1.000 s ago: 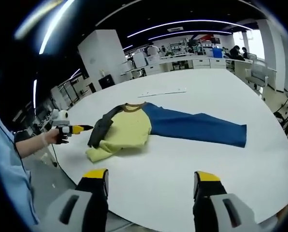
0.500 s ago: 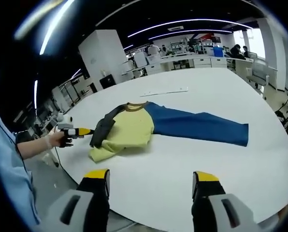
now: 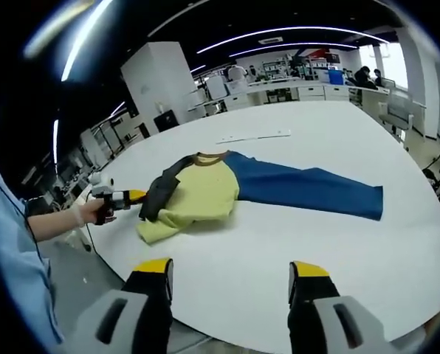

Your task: Fold the garment on the visible template until the final outline fits inside the template.

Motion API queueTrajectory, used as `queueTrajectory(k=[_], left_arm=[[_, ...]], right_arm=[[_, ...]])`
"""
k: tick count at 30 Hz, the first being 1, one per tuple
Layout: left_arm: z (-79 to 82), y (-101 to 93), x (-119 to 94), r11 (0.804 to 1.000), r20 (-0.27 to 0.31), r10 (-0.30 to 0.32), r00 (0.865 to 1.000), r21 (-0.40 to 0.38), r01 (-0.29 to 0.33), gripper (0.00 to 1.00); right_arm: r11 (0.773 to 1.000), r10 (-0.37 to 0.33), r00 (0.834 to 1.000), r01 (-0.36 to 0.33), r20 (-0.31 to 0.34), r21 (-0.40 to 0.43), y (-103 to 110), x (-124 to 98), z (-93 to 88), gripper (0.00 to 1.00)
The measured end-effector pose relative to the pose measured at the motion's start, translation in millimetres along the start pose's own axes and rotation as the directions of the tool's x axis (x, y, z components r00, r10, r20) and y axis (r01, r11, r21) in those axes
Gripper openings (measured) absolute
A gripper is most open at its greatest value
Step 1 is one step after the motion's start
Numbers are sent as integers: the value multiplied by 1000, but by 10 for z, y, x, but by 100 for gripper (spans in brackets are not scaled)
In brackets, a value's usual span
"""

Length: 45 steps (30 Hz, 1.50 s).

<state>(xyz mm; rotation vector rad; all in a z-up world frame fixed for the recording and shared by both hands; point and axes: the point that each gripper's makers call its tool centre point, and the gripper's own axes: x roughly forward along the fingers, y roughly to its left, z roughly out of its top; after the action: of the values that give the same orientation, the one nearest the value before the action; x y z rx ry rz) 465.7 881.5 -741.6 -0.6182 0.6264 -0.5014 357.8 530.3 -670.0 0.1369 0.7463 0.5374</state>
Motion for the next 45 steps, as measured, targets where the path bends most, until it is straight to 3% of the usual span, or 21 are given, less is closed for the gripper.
queueTrajectory(k=[8,12,17,24,29,34,38,45], left_arm=[[45,70,-69,999,21,16,1000,-49,-15,0],[60,65,-95,999,17,16,1000,-53,-15,0],[227,49,-216,995,21,18,1000,97,-20,0],[541,123,-425,986,47,25,999,161,-33,0],[789,377,-629,975,67,77,995,205,-89,0],[980,673,-825,962,88,149,985,218,-165,0],[1148,957,-1006,949,122,222,967,202,-243,0],[1243,1295,-1193,922,128,311,942,199,-331,0]], right_arm=[[1000,-1,1000,1,2,5,-5,8,14,62],[1000,1,1000,-1,0,7,-1,24,11,62],[1000,11,1000,-10,5,-21,34,69,65,62],[999,24,1000,-23,18,-40,86,166,142,67],[998,28,1000,-27,13,-55,113,244,152,78],[998,39,999,-38,14,-50,149,332,151,82],[997,56,998,-56,2,-48,192,395,127,83],[995,74,997,-75,-15,-65,209,488,159,84]])
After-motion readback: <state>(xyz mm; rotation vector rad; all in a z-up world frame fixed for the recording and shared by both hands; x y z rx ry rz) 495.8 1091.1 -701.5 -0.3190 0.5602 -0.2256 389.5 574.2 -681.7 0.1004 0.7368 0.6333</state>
